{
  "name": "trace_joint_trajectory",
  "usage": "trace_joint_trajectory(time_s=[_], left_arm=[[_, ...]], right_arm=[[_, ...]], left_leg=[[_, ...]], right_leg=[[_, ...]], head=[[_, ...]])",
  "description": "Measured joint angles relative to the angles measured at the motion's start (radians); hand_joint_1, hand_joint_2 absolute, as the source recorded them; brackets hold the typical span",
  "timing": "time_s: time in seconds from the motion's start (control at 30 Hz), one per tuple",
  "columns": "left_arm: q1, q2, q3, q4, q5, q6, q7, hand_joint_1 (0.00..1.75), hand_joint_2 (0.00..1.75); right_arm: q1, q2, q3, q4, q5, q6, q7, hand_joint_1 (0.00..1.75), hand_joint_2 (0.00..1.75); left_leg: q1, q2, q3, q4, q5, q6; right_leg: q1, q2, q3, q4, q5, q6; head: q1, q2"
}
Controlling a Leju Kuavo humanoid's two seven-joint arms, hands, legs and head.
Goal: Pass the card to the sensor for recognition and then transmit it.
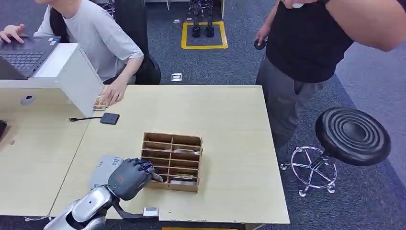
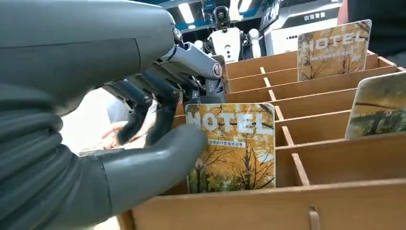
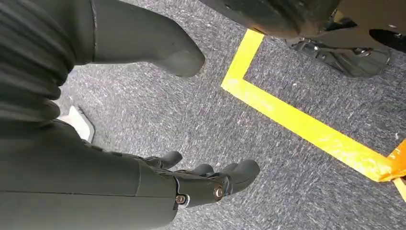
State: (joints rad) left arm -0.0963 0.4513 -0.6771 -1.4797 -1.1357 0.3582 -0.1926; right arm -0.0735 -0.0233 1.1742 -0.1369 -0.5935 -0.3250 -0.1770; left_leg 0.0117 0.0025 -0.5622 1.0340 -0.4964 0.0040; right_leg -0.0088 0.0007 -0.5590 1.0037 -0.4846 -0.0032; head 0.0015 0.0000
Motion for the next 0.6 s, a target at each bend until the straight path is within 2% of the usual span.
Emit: trace_joint_trajectory(time_s=[0.23,0.33,0.43,0.6], left_arm=[[0.0,0.0,0.008,-0.001,0.045,-0.003,-0.028,1.75,1.75],[0.001,0.0,0.011,-0.024,0.081,0.019,-0.07,1.75,1.75],[-0.01,0.0,0.011,-0.124,0.128,0.021,-0.112,1.75,1.75],[-0.081,0.042,0.016,-0.29,0.166,-0.008,-0.112,1.75,1.75]], right_arm=[[0.0,0.0,0.0,0.0,-0.001,0.0,-0.002,0.0,1.75],[0.001,0.0,0.0,0.001,-0.002,0.0,-0.003,0.0,1.75],[0.001,0.0,0.0,0.002,-0.006,0.001,-0.006,0.0,1.75],[0.001,0.0,0.0,0.003,-0.021,0.0,-0.013,0.0,1.75]], left_leg=[[0.0,0.0,0.0,0.0,0.0,0.0],[0.0,0.0,0.0,0.0,0.0,0.0],[0.0,0.0,0.0,0.0,0.0,0.0],[0.0,0.0,0.0,0.0,0.0,0.0]], right_leg=[[0.0,0.0,0.0,0.0,0.0,0.0],[0.0,0.0,0.0,0.0,0.0,0.0],[0.0,-0.001,-0.001,0.0,0.0,0.0],[0.0,0.0,0.0,0.0,0.0,0.0]], head=[[0.0,0.0],[0.0,0.0],[0.0,0.0],[0.0,0.0]])
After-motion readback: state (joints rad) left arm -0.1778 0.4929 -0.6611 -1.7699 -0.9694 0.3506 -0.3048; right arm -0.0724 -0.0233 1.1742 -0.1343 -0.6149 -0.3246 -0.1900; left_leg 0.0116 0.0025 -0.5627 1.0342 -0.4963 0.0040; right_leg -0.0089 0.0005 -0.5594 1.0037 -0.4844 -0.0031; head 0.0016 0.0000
